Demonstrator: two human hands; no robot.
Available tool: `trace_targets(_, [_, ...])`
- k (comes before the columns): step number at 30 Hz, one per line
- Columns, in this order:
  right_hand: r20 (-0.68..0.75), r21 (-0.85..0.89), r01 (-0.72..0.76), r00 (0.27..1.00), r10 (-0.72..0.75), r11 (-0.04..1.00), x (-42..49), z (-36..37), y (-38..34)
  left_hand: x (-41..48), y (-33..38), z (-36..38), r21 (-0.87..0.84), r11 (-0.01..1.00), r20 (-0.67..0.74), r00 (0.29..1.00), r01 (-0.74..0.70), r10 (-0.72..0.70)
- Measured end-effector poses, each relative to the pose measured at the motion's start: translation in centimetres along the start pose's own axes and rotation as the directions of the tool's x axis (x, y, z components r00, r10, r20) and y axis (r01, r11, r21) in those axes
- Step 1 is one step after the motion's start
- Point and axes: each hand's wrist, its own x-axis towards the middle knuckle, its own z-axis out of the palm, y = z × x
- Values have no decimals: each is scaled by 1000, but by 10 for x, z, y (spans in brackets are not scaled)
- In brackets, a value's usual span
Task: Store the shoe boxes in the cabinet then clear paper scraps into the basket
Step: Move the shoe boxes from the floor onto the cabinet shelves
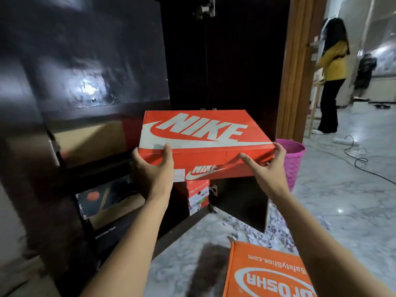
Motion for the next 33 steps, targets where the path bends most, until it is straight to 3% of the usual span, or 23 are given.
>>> trace_targets(6, [92, 114, 75, 992, -86, 991, 62, 66, -31, 47, 54, 2, 42, 992, -281, 952, -115, 122])
trace_targets(13, [256, 238, 84, 955, -146, 968, 130, 160, -56, 114, 72, -9, 72, 995, -493, 864, -72, 98])
trace_targets(19, [396, 267, 36, 907, -144, 963, 160, 236, -61, 162, 78, -22, 165, 985, -641, 764, 46, 72])
trace_targets(23, [394, 243, 45, 908, -141, 969, 169, 271, -62, 188, 71, -21, 229, 972, -647, 755, 54, 111])
trace_targets(26, [391, 181, 54, 912, -122, 982, 177, 296, -63, 198, 61, -18, 388, 921, -617, 749, 23, 241])
trace_targets(30, [475, 53, 111, 871, -123, 992, 184, 329, -69, 210, 36, -19, 743, 667, -435, 719, -53, 542])
trace_targets(33, [530, -12, 113, 843, -90, 994, 182, 347, -77, 222, 32, -22, 863, 499, -281, 740, -83, 611])
